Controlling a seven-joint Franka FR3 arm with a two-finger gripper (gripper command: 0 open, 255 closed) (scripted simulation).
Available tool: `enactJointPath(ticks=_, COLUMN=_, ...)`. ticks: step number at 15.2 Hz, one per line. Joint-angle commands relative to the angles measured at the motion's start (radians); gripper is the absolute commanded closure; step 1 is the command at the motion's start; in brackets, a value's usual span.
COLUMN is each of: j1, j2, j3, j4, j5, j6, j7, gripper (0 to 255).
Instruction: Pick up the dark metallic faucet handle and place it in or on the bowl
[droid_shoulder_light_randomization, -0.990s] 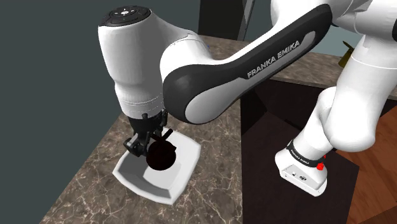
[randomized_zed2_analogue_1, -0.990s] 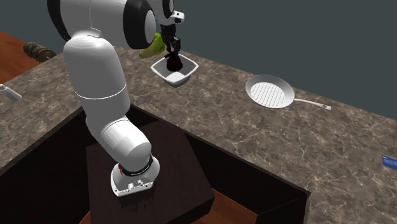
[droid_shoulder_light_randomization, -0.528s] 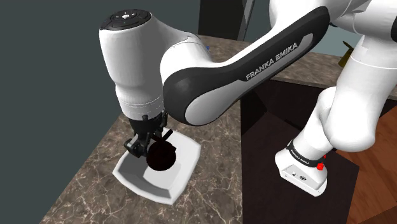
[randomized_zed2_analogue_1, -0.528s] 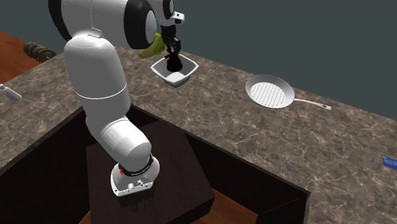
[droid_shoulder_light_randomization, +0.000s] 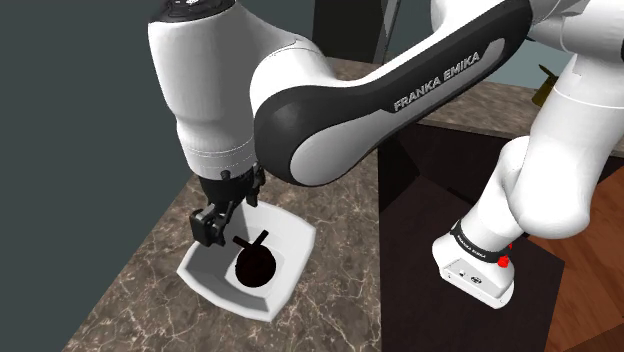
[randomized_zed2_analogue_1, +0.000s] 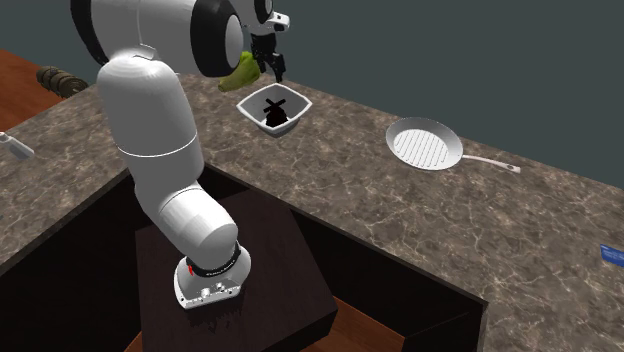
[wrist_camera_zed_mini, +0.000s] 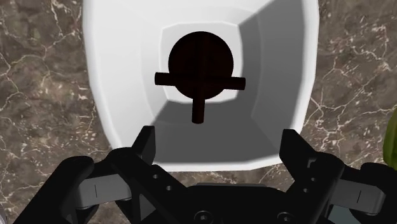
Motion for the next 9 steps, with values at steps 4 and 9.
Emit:
enactJointPath(ticks=4, j1=-0.002, j2=-0.028, j3=0.006, j4=0.050, j5=0.021, j6=-0.074, j7=-0.014, gripper=0)
enactJointPath(ticks=9, j1=-0.002, j2=-0.028, j3=0.006, j4=0.050, j5=0.021, j6=-0.074, j7=-0.014, gripper=0)
